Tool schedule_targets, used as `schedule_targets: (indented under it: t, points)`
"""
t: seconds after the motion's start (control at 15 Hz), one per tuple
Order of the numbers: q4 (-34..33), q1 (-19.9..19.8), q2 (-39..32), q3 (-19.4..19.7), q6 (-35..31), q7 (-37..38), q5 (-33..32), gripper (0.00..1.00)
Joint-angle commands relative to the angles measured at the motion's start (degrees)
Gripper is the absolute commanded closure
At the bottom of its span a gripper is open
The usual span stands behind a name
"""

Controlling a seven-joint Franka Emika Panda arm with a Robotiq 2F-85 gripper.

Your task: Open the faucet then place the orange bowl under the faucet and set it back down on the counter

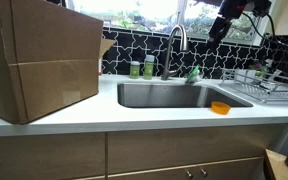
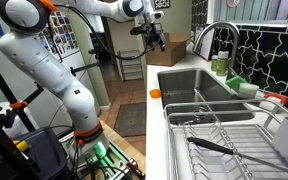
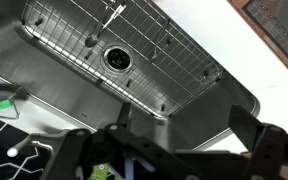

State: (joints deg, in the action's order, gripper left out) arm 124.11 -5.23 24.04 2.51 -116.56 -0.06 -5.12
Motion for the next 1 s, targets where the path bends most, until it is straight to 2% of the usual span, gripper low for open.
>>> schedule_targets:
  t: [0.0, 0.4, 0.8, 0.93]
  points:
    - [-0.2, 0.3, 0.0, 0.3, 0.2, 0.1, -0.1, 0.0]
    - [0.2, -0.1, 0.1, 0.5, -0.3, 0.7, -0.2, 0.0]
    - [4.4, -7.8, 3.0, 6.9, -2.1, 6.4, -1.1, 0.0]
    - [4.3, -10.4, 2.9, 8.6, -5.5, 8.0, -1.6, 0.0]
